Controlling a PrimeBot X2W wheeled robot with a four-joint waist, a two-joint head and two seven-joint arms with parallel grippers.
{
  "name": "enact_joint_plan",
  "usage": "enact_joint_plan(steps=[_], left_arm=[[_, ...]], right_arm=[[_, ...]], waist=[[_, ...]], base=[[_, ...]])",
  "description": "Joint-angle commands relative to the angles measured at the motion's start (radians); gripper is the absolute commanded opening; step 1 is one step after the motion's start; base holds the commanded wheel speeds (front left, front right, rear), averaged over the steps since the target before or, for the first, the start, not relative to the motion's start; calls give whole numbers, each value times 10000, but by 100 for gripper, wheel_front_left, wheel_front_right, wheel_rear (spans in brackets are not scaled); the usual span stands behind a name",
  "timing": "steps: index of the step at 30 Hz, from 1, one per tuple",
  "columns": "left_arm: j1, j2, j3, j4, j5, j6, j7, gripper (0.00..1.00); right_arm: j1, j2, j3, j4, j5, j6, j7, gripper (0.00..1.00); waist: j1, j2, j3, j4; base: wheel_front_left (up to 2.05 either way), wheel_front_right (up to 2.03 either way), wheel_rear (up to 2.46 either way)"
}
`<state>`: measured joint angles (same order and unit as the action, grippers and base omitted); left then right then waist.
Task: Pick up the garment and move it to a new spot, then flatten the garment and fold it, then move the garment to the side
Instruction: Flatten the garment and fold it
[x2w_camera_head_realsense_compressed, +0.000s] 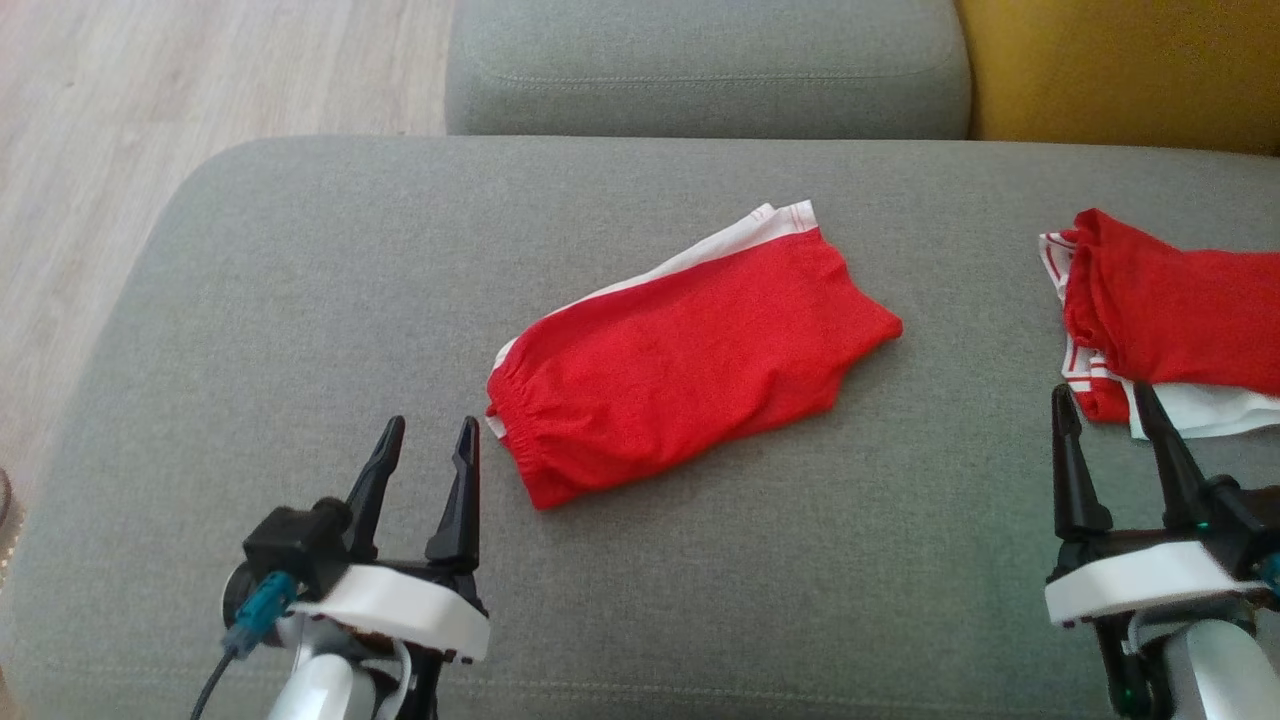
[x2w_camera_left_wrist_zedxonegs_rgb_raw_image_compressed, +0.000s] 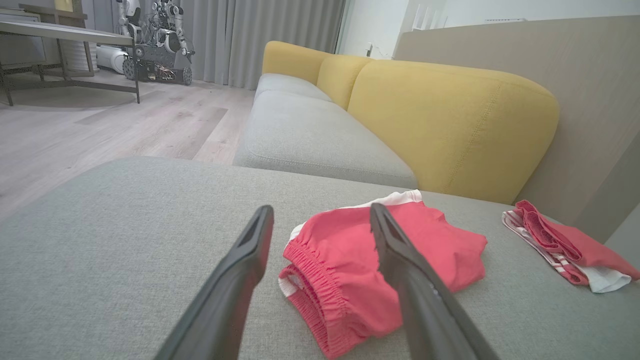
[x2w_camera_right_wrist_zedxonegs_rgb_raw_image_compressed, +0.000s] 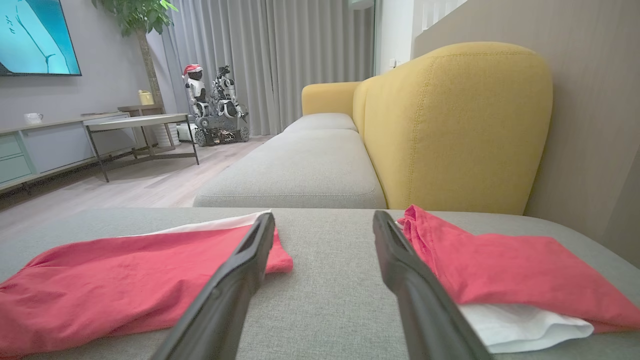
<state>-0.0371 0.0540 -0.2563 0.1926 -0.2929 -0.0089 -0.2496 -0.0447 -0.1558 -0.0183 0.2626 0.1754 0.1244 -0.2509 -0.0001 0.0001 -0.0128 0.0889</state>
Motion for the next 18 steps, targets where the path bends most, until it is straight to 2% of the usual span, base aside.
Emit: enact_joint_plan(steps=[1, 5, 8, 12, 13, 18], left_arm=[[-385, -34, 268, -430, -42, 22, -122, 100], [-441, -35, 134, -539, -151, 112, -122, 100], [-556, -36, 22, -616, -186, 141, -122, 100], [-764, -36, -139, -651, -296, 209, -122, 100], [-764, -36, -139, -651, -296, 209, -122, 100], [-1027, -36, -448, -641, -422, 268, -122, 100]], right_arm=[[-216, -102, 166, -383, 84, 63, -26, 100], [-422, -56, 223, -384, 607, 63, 384, 100], [-811, 71, 265, -362, 1527, 63, 985, 100], [-1480, 265, 178, -167, 3140, 63, 2179, 100], [-1480, 265, 178, -167, 3140, 63, 2179, 100], [-2375, 503, -203, 445, 4884, 63, 3914, 100]], waist=[[1, -1, 58, 63], [1, -1, 252, 194], [1, -1, 543, 315], [1, -1, 1002, 539], [1, -1, 1002, 539], [1, -1, 1479, 905]], base=[[0, 0, 0], [0, 0, 0], [0, 0, 0], [0, 0, 0], [0, 0, 0], [0, 0, 0]])
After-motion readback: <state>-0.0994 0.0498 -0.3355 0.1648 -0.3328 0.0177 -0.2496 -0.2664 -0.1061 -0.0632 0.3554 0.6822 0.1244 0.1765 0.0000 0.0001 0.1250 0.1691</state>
